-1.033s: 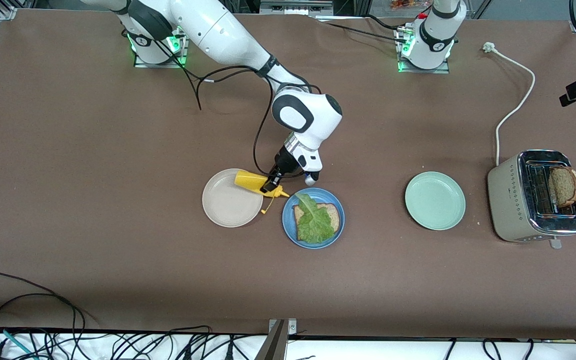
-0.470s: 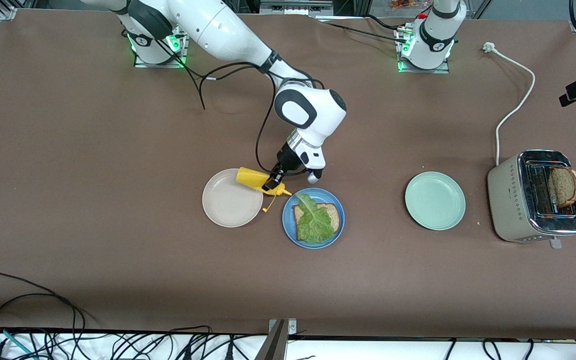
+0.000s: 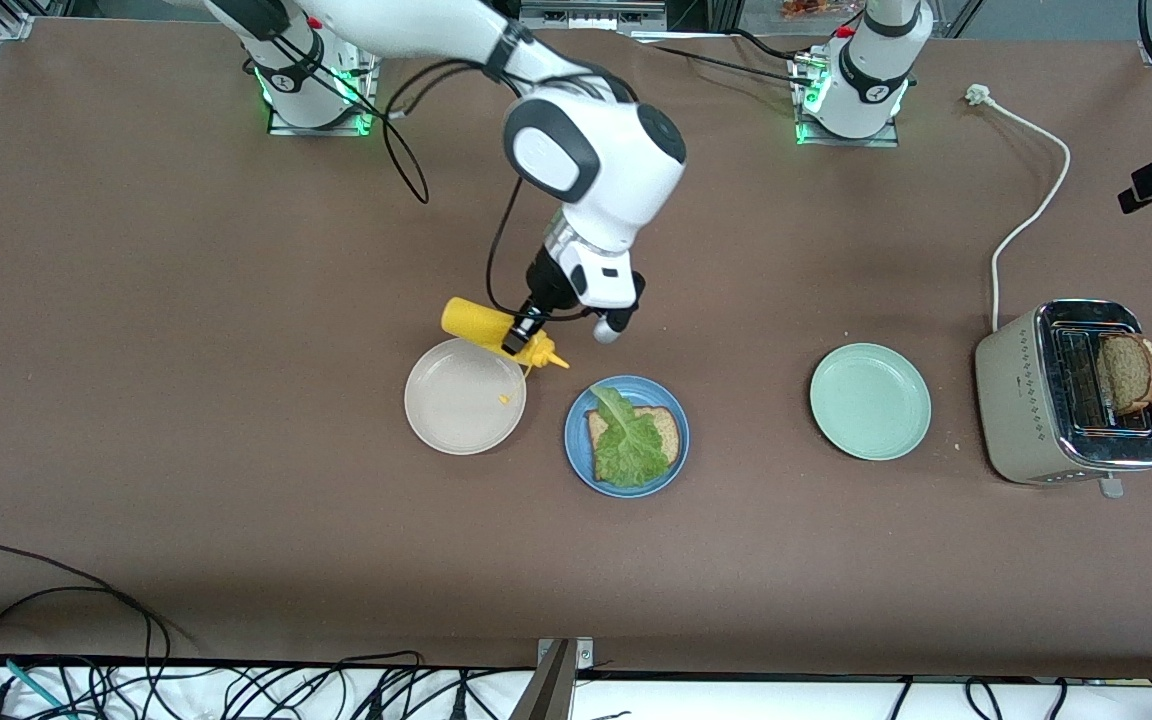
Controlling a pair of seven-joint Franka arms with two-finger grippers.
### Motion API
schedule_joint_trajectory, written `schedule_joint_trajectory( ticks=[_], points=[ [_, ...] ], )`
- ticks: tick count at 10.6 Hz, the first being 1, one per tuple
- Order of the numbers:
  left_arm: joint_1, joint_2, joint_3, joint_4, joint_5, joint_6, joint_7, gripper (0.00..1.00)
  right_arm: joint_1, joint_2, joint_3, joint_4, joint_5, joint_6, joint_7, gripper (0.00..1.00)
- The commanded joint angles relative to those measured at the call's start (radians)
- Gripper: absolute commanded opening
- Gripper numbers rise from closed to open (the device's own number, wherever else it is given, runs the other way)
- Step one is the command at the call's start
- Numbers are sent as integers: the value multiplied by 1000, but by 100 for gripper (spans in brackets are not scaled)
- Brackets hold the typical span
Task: Make sandwich in blue plate with both arms
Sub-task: 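Carry the mustard bottle back to its start spot with the right gripper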
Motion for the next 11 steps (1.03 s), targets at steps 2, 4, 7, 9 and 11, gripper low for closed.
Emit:
schedule_joint_trajectory(
  ticks=[2, 4, 7, 9, 11],
  points=[
    [13, 24, -1, 13, -19, 11, 10, 100, -158, -213, 27, -109, 204, -5, -189, 0],
    [20, 35, 5, 36, -16, 16, 7, 100, -262, -311, 27, -166, 332, 9, -287, 0],
    [23, 38, 5, 41, -7, 12, -4, 100, -362, -393, -17, -183, 489, 4, -516, 0],
    [22, 44, 4, 41, -5, 19, -2, 100, -435, -443, -104, -229, 692, 16, -641, 0],
    [-6, 57, -8, 27, 117, 54, 3, 100, -466, -486, -195, -287, 813, 32, -770, 0]
  ],
)
